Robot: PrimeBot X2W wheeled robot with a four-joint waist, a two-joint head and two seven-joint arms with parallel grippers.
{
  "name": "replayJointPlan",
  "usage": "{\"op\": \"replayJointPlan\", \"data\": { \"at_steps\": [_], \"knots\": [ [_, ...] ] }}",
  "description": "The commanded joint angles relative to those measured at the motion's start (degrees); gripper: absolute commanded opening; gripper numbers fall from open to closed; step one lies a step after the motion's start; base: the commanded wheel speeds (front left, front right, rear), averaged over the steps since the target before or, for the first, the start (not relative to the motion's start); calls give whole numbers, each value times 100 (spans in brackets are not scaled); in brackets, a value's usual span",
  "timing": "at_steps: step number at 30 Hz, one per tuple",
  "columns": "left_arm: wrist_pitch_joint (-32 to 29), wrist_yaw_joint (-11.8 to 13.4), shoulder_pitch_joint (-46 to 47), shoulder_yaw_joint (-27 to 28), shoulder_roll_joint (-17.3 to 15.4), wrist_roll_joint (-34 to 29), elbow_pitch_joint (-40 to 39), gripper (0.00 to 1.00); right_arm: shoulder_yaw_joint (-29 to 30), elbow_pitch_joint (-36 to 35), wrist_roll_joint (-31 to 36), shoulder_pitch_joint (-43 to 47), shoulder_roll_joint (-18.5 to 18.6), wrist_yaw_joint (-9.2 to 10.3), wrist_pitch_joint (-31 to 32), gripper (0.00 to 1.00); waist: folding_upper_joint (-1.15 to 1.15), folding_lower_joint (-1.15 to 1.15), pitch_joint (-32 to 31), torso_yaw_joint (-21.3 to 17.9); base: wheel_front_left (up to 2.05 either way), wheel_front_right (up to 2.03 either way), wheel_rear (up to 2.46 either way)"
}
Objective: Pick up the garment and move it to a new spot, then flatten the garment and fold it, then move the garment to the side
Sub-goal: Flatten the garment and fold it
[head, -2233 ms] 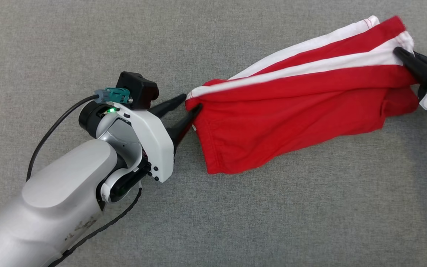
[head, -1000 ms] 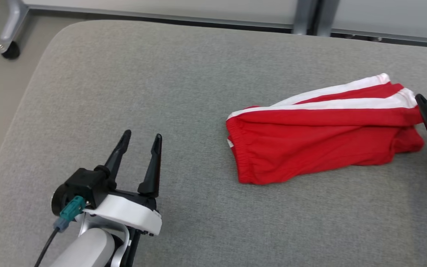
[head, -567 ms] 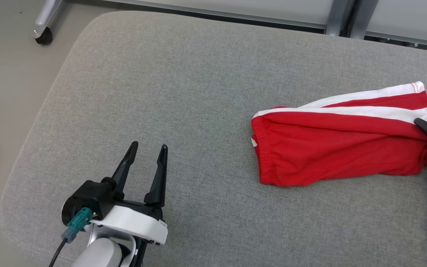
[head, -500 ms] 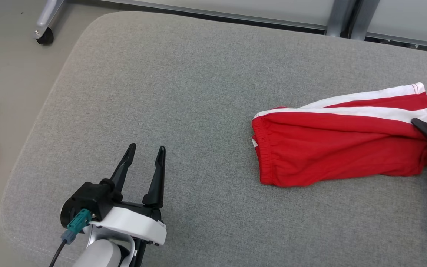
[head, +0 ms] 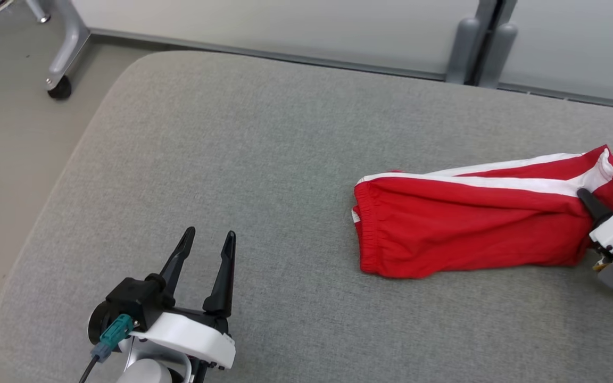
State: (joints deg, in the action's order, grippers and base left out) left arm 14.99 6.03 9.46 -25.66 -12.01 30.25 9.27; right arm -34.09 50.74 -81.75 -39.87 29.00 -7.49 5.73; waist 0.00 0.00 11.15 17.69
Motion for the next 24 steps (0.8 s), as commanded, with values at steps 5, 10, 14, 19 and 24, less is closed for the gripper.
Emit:
{"op": "replayJointPlan", "data": {
  "at_steps": [5, 10, 14, 19, 24],
  "knots": [
    [24, -131, -172, 40, -49, -37, 161, 100, 1, -372, -121, 567, -20, -1, -441, 0, 0, 0, -468, -426, 0, 0, 0],
    [5, -145, -279, 26, -96, 18, 232, 100, -66, -497, -66, 975, 105, -1, -728, 0, 0, 0, -674, -651, 0, 0, 0],
    [-4, -134, -325, 10, -115, 46, 239, 100, -88, -542, 11, 1076, 232, -1, -938, 0, 0, 0, -741, -721, 0, 0, 0],
    [-18, -155, -335, -40, -91, 62, 256, 100, -282, -610, 333, 940, 331, -1, -1184, 0, 0, 0, -803, -672, 0, 0, 0],
    [-12, -170, -398, -47, -78, 98, 315, 100, -549, -814, 699, 834, 248, -1, -1378, 0, 0, 0, -918, -490, 0, 0, 0]
  ]
}}
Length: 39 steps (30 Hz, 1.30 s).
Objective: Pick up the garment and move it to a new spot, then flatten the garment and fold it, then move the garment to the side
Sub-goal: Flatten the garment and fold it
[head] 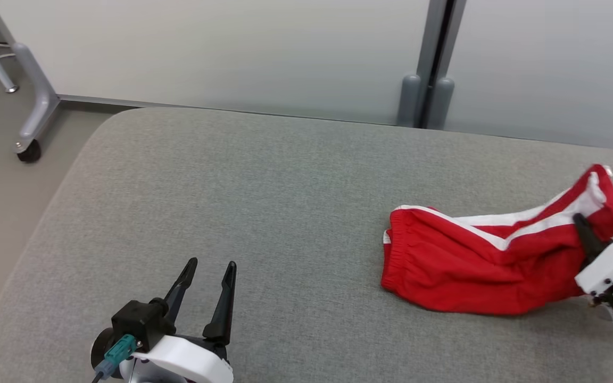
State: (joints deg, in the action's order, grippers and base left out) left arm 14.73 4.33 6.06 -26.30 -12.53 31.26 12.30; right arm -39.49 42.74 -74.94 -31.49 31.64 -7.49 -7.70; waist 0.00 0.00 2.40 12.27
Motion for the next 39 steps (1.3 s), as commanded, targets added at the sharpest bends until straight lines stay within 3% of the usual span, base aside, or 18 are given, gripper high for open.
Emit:
{"op": "replayJointPlan", "data": {
  "at_steps": [1, 9, 21, 22, 23, 24, 29, 33, 39],
  "knots": [
    [15, 9, -82, 20, -27, 7, 20, 100, -59, -53, 84, -18, -49, -1, -69, 0, 0, 0, -69, 92, 0, 0, 0],
    [-37, -4, -170, -30, -59, 55, 71, 100, -401, -92, 344, 45, -693, -1, 83, 0, 0, 0, -252, 469, 0, 0, 0],
    [-114, 9, -184, -82, -170, 85, 78, 100, -571, 861, 751, -81, -1607, -1, 151, 0, 0, 0, -223, 812, 0, 0, 0],
    [-116, 16, -179, -81, -170, 92, 83, 100, -577, 964, 789, -108, -1649, -1, 153, 13, 0, 0, -212, 811, 0, 0, 0],
    [-117, 19, -172, -81, -168, 97, 87, 100, -585, 1038, 821, -131, -1709, -1, 148, 48, 0, 0, -203, 805, 0, 0, 0],
    [-118, 26, -167, -79, -169, 100, 91, 100, -591, 1090, 846, -154, -1770, -1, 157, 100, 0, 0, -197, 794, 0, 0, 0],
    [-110, 31, -182, -80, -175, 114, 105, 100, -603, 983, 888, -200, -1833, -1, 43, 100, 0, 0, -215, 670, 0, 0, 0],
    [-104, 63, -221, -68, -181, 139, 94, 100, -654, 402, 846, -72, -1746, -1, -79, 100, 0, 0, -297, 470, 0, 0, 0],
    [-71, 123, -312, 18, -237, 183, 50, 100, -463, -863, 523, 296, -1222, -1, -344, 100, 0, 0, -438, 142, 0, 0, 0]
  ]
}}
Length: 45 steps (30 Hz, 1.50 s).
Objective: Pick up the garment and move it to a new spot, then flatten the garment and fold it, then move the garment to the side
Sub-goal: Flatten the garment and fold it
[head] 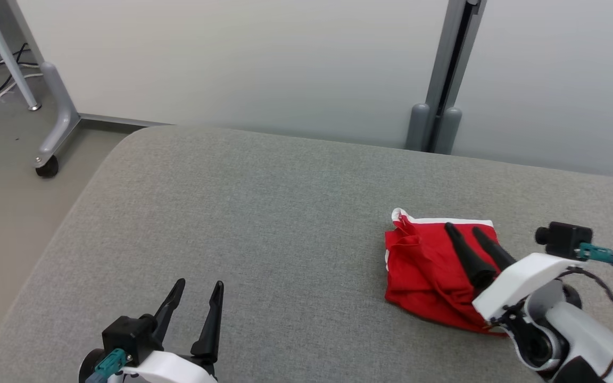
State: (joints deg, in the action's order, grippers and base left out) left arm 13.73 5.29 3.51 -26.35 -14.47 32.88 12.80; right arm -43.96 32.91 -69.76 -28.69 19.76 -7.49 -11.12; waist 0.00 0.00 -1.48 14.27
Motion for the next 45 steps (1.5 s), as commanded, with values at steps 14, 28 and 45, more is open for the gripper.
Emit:
{"op": "replayJointPlan", "data": {
  "at_steps": [14, 28, 45],
  "knots": [
    [76, 37, -118, 61, -23, 66, -103, 100, 1454, -158, 517, 880, 853, -1, -408, 100, 0, 0, -38, -292, 0, 0, 0],
    [84, 1, 93, 11, -12, 30, -29, 100, 1372, 1254, 811, 433, -376, -1, 464, 0, 0, 0, 160, 103, 0, 0, 0],
    [88, 102, 20, 8, -24, 58, -60, 100, 0, -464, 725, 994, -821, -1, 651, 0, 0, 0, 164, 10, 0, 0, 0]
  ]
}}
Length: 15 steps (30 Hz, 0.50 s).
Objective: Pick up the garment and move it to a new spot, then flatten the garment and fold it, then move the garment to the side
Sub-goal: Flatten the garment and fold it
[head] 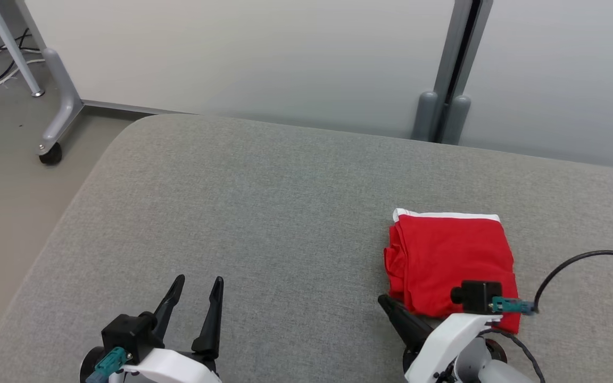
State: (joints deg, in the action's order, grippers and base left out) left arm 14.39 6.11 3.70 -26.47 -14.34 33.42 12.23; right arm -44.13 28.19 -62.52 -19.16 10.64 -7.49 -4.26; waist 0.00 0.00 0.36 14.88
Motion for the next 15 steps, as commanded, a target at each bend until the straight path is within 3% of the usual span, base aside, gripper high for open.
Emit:
{"op": "replayJointPlan", "data": {
  "at_steps": [1, 8, 9, 10, 11, 15],
  "knots": [
    [23, 25, -6, 20, -41, 10, -4, 100, 0, -102, 11, 46, 136, -1, -89, 0, 0, 0, -32, -96, 0, 0, 0],
    [42, 64, -78, 77, -66, 43, -34, 100, 242, -529, 321, -60, 673, -1, -501, 0, 0, 0, -157, -423, 0, 0, 0],
    [46, 76, -83, 98, -76, 43, -51, 100, 315, -585, 377, -68, 748, -1, -553, 19, 0, 0, -176, -465, 0, 0, 0],
    [46, 94, -91, 121, -85, 43, -76, 100, 404, -654, 431, -73, 815, -1, -602, 44, 0, 0, -189, -510, 0, 0, 0],
    [39, 106, -98, 140, -95, 38, -102, 100, 477, -711, 510, -81, 905, -1, -633, 100, 0, 0, -200, -554, 0, 0, 0],
    [69, 89, -157, 292, -134, -13, -299, 100, 981, -1022, 846, -8, 1240, -1, -835, 100, 0, 0, -249, -725, 0, 0, 0]
  ]
}}
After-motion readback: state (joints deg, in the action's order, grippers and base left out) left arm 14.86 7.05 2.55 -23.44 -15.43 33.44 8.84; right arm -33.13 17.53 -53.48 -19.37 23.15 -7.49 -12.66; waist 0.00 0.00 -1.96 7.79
